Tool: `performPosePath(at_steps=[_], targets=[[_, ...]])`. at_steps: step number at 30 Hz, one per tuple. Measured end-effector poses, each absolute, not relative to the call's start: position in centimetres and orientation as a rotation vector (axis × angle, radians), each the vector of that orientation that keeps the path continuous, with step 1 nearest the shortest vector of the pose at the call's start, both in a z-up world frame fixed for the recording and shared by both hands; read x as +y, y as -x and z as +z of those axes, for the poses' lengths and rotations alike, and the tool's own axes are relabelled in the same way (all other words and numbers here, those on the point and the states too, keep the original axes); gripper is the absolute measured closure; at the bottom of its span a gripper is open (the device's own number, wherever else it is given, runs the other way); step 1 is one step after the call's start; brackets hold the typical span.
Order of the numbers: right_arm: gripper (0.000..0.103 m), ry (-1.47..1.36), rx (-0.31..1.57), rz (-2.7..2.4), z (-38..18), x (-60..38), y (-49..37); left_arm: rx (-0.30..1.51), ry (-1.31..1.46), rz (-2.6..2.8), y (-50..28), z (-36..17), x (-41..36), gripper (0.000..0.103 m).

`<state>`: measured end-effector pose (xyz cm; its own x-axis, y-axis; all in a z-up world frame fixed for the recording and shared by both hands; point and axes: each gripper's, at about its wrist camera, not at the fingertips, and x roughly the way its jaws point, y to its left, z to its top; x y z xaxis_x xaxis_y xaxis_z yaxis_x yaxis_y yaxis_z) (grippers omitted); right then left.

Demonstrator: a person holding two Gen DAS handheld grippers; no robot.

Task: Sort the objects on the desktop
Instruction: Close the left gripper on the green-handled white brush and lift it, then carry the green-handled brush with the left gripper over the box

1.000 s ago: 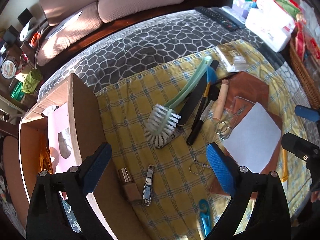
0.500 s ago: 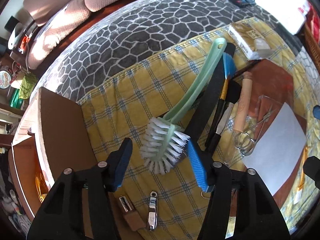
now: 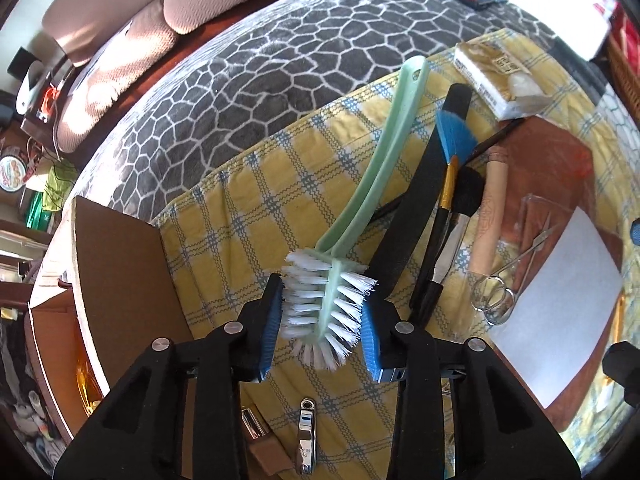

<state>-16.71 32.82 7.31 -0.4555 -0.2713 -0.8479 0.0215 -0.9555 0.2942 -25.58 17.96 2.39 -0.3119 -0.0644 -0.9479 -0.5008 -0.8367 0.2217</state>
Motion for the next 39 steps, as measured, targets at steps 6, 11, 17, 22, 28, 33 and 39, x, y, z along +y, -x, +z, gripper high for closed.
performPosePath(at_steps=[6, 11, 17, 22, 28, 33, 39], targets=[[0.002, -1.506, -0.372, -2.507, 8.3, 32.0, 16.1, 0.597, 1.596, 2.231, 24.2, 5.6, 17.5, 0.071], [0.004, -1.461, -0.358, -2.494, 9.7, 30.4, 15.2, 0.355, 1.6, 2.189, 22.6, 8.4, 16.8, 0.071], [0.006, -1.377, -0.478, -2.465, 12.3, 29.8, 14.1, 0.235, 1.557, 2.16, 19.7, 11.0, 15.5, 0.071], [0.015, -1.349, -0.623, -2.461, 14.6, 31.0, 13.7, 0.181, 1.519, 2.147, 17.2, 12.8, 14.0, 0.071], [0.023, -1.322, -0.644, -2.484, 17.0, 29.9, 12.9, 0.149, 1.49, 2.144, 14.0, 14.3, 12.0, 0.071], [0.023, -1.325, -0.632, -2.47, 18.2, 27.2, 12.6, 0.096, 1.471, 2.151, 11.8, 15.6, 9.7, 0.071], [0.042, -1.356, -0.558, -2.445, 19.1, 22.9, 12.6, 0.033, 1.455, 2.163, 10.1, 16.6, 6.6, 0.071]])
